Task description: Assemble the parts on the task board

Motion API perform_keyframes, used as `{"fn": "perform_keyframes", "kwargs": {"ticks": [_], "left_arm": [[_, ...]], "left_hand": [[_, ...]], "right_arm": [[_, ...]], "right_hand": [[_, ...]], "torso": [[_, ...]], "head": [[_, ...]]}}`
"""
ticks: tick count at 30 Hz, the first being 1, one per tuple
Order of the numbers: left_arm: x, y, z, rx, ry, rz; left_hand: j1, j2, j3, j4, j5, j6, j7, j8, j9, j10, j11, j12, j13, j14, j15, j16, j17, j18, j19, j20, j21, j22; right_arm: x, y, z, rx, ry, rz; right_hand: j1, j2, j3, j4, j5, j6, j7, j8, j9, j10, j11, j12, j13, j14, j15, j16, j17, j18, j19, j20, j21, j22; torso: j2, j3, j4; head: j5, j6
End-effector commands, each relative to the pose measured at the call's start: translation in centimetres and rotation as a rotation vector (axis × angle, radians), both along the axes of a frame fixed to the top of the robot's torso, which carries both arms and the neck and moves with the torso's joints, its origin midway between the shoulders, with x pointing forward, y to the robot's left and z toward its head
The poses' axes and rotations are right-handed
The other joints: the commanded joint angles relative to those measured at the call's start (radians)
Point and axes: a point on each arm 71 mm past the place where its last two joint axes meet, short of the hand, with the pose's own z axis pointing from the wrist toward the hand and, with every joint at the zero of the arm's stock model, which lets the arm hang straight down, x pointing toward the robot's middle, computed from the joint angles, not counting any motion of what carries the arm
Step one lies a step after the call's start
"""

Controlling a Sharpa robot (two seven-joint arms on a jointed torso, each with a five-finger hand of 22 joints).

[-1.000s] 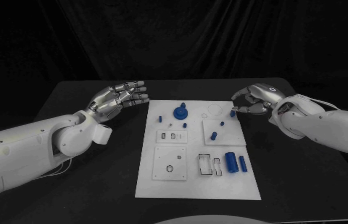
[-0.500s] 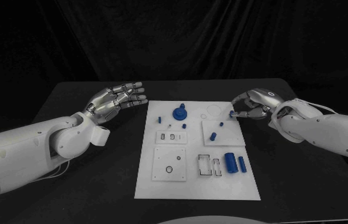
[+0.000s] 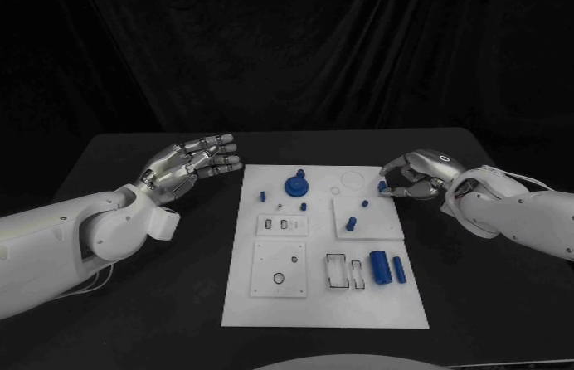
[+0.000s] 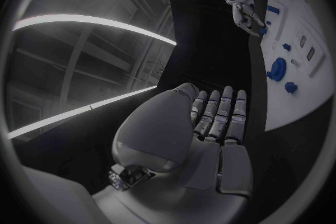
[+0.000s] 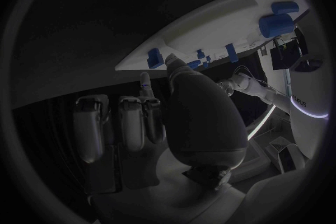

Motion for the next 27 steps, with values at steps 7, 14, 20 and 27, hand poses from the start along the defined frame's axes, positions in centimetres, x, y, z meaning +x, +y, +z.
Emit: {"fn": "perform_keyframes", "kwargs": {"ticks": [7,14,20,27], "left_arm": [[-0.11,0.07,0.07,-0.021,-0.010,-0.003],[-0.19,0.09,0.07,-0.023,-0.008,-0.005],[-0.22,0.14,0.06,-0.023,-0.008,-0.005],[-0.31,0.17,0.14,-0.033,-0.012,-0.010]], "left_hand": [[0.002,-0.008,0.008,0.000,0.007,-0.007,0.040,-0.003,0.000,-0.007,-0.001,0.007,0.001,-0.005,0.001,0.004,0.000,-0.007,-0.009,0.000,-0.006,-0.002],[0.002,-0.008,0.008,0.000,0.007,-0.007,0.040,-0.003,0.000,-0.007,-0.001,0.007,0.001,-0.005,0.001,0.004,0.000,-0.007,-0.009,0.000,-0.006,-0.002],[0.002,-0.009,0.011,-0.001,0.007,-0.008,0.041,-0.004,0.000,-0.007,0.000,0.007,0.001,-0.006,0.001,0.005,0.000,-0.007,-0.010,0.000,-0.006,-0.002],[0.002,-0.008,0.017,-0.003,0.010,-0.001,0.040,-0.001,0.001,-0.007,0.000,0.008,0.001,-0.006,0.002,0.006,0.000,-0.007,-0.009,0.000,-0.005,-0.002]], "right_arm": [[0.00,0.21,-0.28,0.001,0.006,0.013],[0.06,0.47,-0.43,0.001,0.016,0.015],[0.06,0.56,-0.54,0.001,0.024,0.013],[0.02,0.48,-0.61,0.000,0.033,0.008]], "right_hand": [[0.029,0.004,0.009,-0.001,0.050,0.004,-0.001,0.016,0.007,0.104,-0.009,0.003,0.263,0.106,-0.007,0.003,0.263,-0.016,0.106,-0.007,0.003,0.263],[0.076,0.010,0.022,-0.007,0.175,-0.002,-0.003,0.031,0.016,0.104,-0.011,0.003,0.263,0.106,-0.009,0.003,0.263,-0.016,0.106,-0.008,0.003,0.263],[0.087,0.006,0.023,-0.010,0.201,-0.008,-0.003,0.034,0.017,0.104,-0.011,0.003,0.263,0.106,-0.009,0.003,0.263,-0.016,0.106,-0.008,0.003,0.263],[0.094,0.002,0.021,-0.011,0.186,-0.017,-0.001,0.033,0.018,0.104,-0.010,0.003,0.263,0.106,-0.008,0.003,0.263,-0.016,0.106,-0.008,0.003,0.263]], "torso": [[0.001,0.0017,-0.0006],[0.000,0.0008,-0.0003],[0.000,0.0008,0.0014],[0.001,0.0002,0.0013]], "head": [[-0.001,-0.005],[-0.009,-0.016],[-0.005,-0.016],[-0.006,-0.021]]}}
